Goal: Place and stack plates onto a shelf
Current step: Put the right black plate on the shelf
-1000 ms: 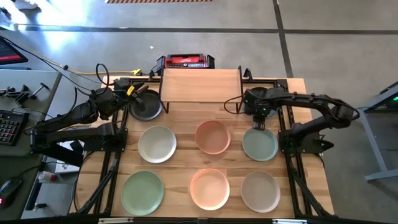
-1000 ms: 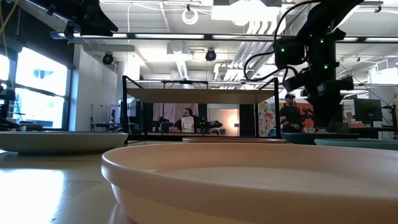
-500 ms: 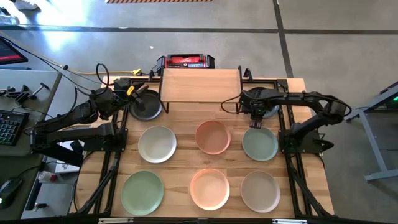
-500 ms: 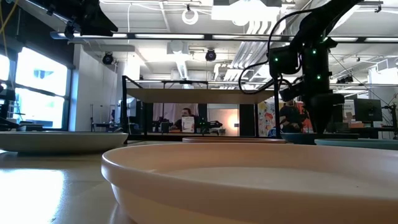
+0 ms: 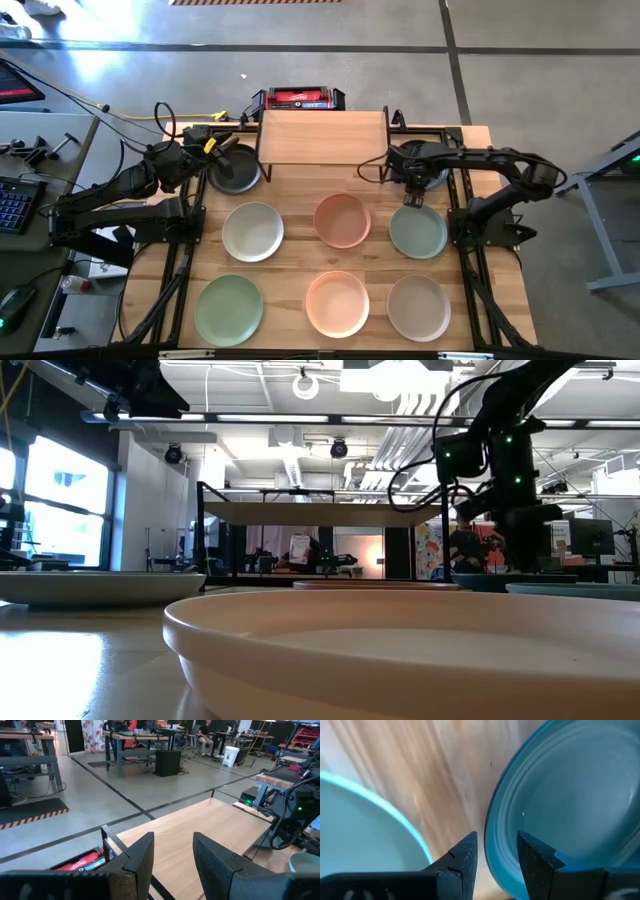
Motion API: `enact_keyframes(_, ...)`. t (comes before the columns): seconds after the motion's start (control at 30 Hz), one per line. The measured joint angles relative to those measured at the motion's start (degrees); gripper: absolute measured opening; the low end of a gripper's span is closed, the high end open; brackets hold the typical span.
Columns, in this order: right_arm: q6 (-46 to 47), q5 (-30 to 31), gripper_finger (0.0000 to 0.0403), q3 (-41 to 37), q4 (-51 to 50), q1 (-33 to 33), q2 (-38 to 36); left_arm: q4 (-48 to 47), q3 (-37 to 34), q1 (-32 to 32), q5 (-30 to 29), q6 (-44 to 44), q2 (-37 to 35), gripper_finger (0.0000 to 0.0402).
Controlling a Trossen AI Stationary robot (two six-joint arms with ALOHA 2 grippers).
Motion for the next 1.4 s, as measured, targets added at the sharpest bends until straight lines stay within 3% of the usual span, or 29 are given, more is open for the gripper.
enact_keyframes(0.3, -0.87, 0.49, 0.0117, -0.72, -6.43, -0.08, -3.01, -0.04, 0.01, -0.01, 0.0, 0.0, 0.01, 0.0126)
enact_keyframes(0.73, 4.56, 1.15, 0.0117, -0.18, -8.75, -1.28, -16.48, -0.07, 0.01, 0.0, 0.0, -0.03, 0.01, 0.0126)
enact_keyframes(1.0, 13.71, 3.97, 0.012, -0.09, -7.37, -7.45, -21.21, -0.07, 0.0, 0.0, 0.0, -0.04, 0.01, 0.0126)
enact_keyframes(1.4, 30.64, -0.58, 0.0142, 5.18, -2.37, -19.37, -20.62, -0.08, 0.0, 0.01, 0.0, -0.04, -0.01, 0.0126)
